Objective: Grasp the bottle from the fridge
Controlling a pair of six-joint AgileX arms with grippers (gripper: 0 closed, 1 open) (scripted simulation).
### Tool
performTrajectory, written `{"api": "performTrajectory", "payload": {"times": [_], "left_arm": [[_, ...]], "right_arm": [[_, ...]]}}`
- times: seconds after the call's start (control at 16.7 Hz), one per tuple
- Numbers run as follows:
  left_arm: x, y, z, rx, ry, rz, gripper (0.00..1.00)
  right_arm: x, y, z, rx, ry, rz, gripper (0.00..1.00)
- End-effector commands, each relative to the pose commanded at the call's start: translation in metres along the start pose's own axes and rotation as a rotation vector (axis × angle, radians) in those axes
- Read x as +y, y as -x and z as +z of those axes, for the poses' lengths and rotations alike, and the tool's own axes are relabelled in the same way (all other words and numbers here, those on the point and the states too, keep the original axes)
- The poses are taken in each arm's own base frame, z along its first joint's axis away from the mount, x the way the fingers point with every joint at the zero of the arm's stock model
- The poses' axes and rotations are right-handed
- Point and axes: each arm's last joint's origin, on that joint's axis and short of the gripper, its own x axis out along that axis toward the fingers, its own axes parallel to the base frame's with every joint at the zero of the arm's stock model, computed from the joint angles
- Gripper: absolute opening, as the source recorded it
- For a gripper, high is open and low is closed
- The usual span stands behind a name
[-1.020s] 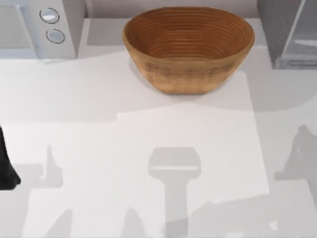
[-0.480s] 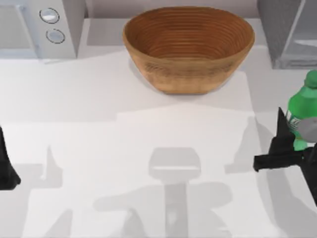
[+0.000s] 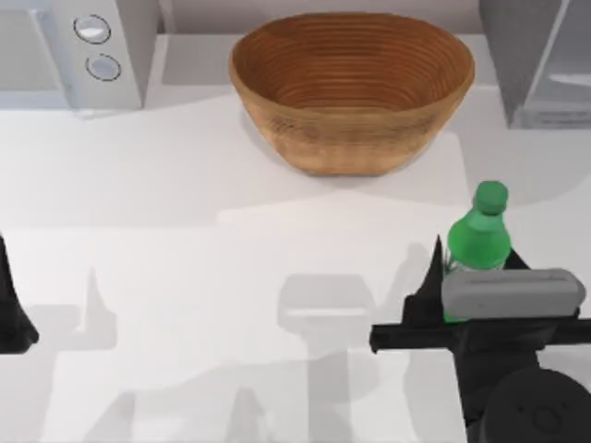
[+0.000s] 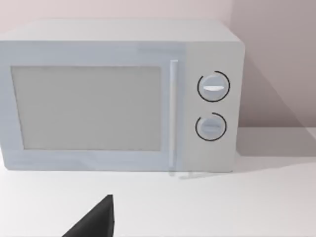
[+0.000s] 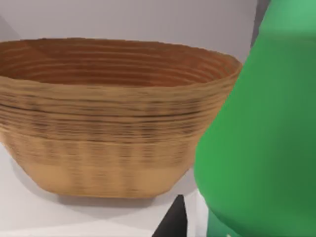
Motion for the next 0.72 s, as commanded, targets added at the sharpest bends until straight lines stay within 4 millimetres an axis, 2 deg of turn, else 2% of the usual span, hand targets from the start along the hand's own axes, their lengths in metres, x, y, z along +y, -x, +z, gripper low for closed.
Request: {"api": "performTrajectory", "payload": {"times": [0.18,0.3,0.6,0.72], "left_arm": [[0.0,0.0,0.0,0.0,0.0,0.0,1.0],[0.0,0.0,0.0,0.0,0.0,0.0,1.0],[0.0,0.0,0.0,0.0,0.0,0.0,1.0],[0.0,0.0,0.0,0.0,0.0,0.0,1.0]], "right_arm": [[0.019,0.015,-0.008,-0.018,-0.038,0.0,0.0],[0.023,0.018,-0.01,-0.021,-0.047,0.003,0.0],[0.022,0.017,-0.01,-0.019,-0.044,0.001,0.0],[0.024,0.009,-0.012,-0.024,-0.057,0.002,0.0]]}}
